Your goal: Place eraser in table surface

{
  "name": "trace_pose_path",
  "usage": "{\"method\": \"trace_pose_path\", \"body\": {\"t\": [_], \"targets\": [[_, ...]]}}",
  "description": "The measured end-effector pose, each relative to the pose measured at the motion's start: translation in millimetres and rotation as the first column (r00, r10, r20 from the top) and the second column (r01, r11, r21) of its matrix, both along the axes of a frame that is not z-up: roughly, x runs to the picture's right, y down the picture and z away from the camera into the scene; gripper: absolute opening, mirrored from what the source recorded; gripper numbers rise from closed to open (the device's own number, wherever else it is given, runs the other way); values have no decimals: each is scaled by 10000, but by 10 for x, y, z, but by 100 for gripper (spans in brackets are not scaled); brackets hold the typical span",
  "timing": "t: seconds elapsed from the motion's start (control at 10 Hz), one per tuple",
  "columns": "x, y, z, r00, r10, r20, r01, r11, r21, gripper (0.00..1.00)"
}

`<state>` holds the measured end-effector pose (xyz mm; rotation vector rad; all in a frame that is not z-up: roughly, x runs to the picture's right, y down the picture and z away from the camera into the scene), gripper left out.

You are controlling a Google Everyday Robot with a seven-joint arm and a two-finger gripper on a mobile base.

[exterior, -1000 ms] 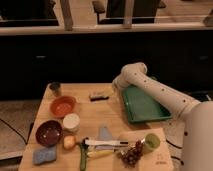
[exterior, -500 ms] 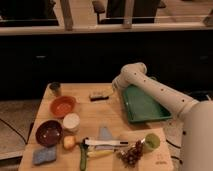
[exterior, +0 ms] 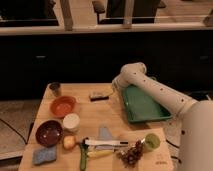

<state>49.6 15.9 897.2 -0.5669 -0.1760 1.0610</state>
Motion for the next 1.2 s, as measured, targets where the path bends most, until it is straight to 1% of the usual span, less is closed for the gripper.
{"method": "trace_pose_path", "body": {"t": [1.2], "targets": [[-14, 22, 50, 9986, 491, -215, -498, 9982, -341, 80]]}}
